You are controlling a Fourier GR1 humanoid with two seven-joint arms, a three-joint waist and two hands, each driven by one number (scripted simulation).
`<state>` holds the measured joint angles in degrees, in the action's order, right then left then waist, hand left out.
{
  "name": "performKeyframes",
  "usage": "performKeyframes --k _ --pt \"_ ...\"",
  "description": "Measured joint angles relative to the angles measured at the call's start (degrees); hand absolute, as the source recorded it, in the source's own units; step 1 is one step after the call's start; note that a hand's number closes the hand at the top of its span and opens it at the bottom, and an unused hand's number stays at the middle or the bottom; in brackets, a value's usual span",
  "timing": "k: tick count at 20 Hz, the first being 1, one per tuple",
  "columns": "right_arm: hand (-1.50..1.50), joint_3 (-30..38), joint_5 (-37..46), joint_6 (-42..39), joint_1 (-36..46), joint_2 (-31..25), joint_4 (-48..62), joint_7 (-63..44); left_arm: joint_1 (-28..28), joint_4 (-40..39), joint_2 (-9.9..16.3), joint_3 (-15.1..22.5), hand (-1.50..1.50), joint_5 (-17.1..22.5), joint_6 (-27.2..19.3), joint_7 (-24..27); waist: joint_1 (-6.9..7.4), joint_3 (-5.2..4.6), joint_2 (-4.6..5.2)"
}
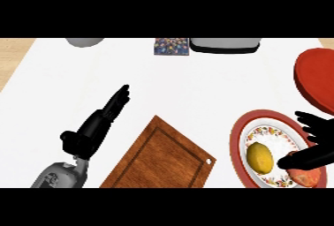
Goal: Pick the lemon from the plate and place it in the bowl
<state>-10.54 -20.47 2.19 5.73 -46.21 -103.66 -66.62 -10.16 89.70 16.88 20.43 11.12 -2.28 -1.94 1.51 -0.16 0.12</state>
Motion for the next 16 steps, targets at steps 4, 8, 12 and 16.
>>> performKeyframes --k 4,8,12,16 --pt "-1.50 -2.34 -3.46 -1.00 4.21 -0.85 2.35 -1.78 0.52 0.23 -0.60 0.31 0.00 -0.76 0.11 0.35 -0.13 0.03 0.02" --pt "-1.50 -5.61 -3.67 -0.51 7.16 -0.08 3.04 -2.72 0.74 0.49 -0.19 -0.81 0.00 -0.62 0.90 -0.12 -0.47 0.06 -0.03" --pt "-1.50 -8.47 -1.84 0.18 8.23 0.37 3.98 -2.35 1.35 1.14 -0.82 -1.17 0.00 -0.98 0.83 -0.55 -0.79 0.08 -0.09" --pt "-1.50 -10.98 0.87 1.28 9.61 0.22 3.26 -2.75 1.05 0.72 -1.34 -1.91 0.00 -1.27 0.94 -0.68 -1.09 0.07 -0.14"
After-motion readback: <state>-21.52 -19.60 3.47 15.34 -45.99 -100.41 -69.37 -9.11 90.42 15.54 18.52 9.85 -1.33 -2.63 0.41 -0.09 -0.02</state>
